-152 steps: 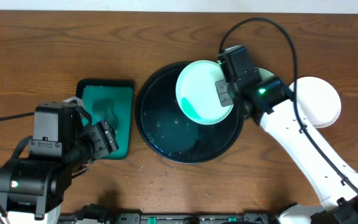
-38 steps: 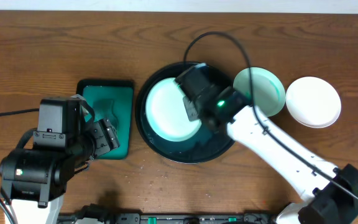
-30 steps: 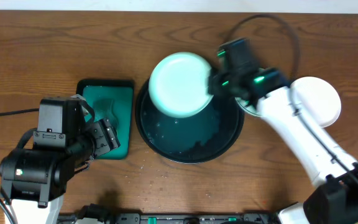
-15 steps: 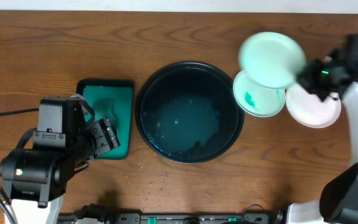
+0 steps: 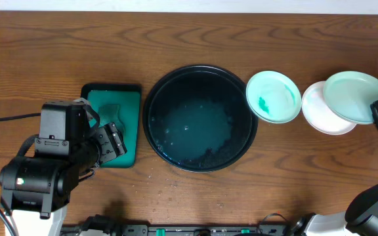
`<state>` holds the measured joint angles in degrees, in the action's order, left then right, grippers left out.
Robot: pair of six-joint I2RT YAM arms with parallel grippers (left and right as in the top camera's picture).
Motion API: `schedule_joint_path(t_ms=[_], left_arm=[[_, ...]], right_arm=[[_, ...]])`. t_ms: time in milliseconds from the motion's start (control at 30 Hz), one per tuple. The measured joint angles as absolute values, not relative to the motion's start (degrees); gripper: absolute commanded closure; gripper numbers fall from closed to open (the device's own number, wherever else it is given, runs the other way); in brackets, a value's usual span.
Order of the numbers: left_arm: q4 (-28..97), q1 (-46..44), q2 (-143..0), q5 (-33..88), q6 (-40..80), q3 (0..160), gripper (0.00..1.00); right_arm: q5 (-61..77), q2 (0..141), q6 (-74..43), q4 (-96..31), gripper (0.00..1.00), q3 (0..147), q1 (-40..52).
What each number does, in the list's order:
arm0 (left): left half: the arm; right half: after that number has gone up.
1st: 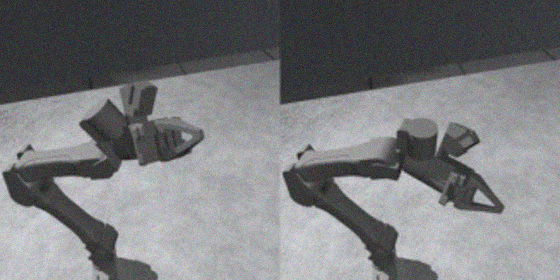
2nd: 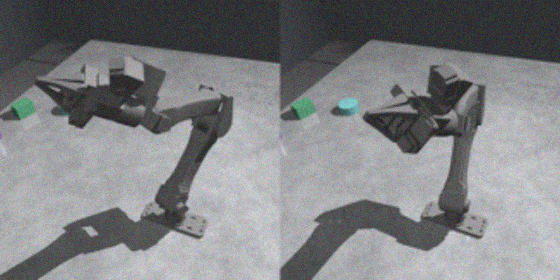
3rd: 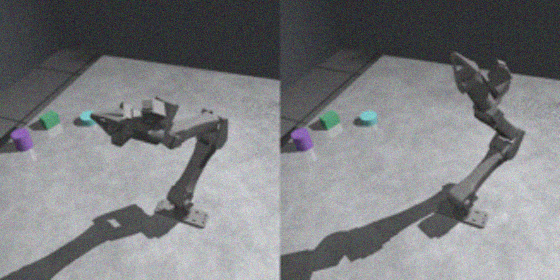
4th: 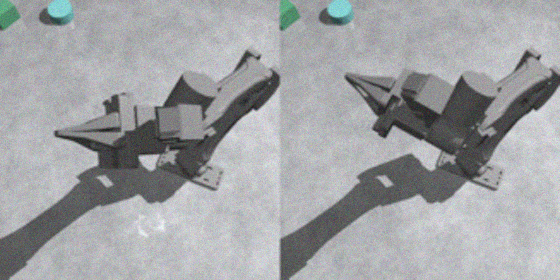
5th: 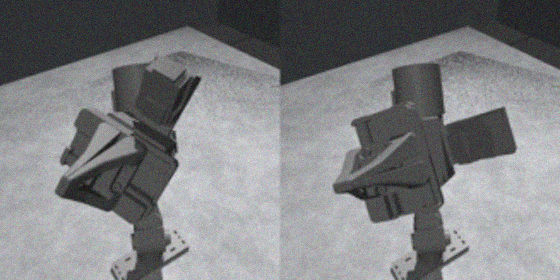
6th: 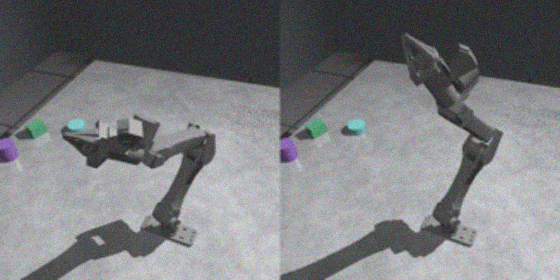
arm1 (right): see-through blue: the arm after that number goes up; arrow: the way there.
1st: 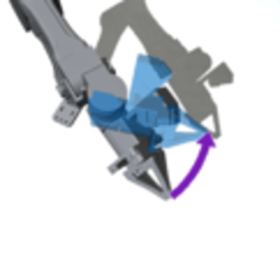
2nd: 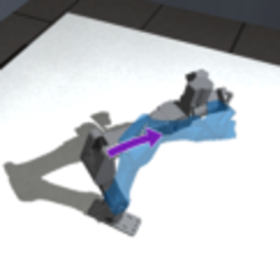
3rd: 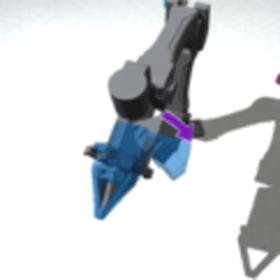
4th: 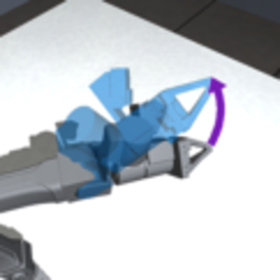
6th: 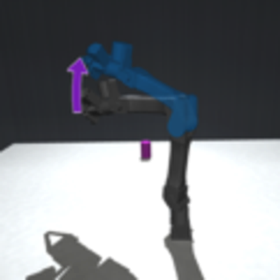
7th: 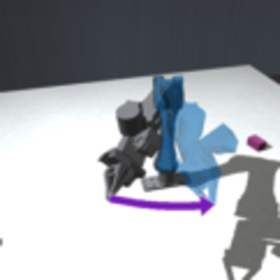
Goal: Clean dirty plates on tray and stack at the side
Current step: 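Open the right gripper and release the plate on the stack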
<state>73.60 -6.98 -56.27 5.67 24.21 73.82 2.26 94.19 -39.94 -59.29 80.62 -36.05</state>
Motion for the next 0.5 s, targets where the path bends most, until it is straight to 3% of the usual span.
schedule_joint_path(t_ms=[500], left_arm=[[73.54, -6.98, -56.27, 5.67, 24.21, 73.82, 0.21]], right_arm=[[-3.29, 103.79, -41.43, -60.62, 0.99, 80.47, -36.21]])
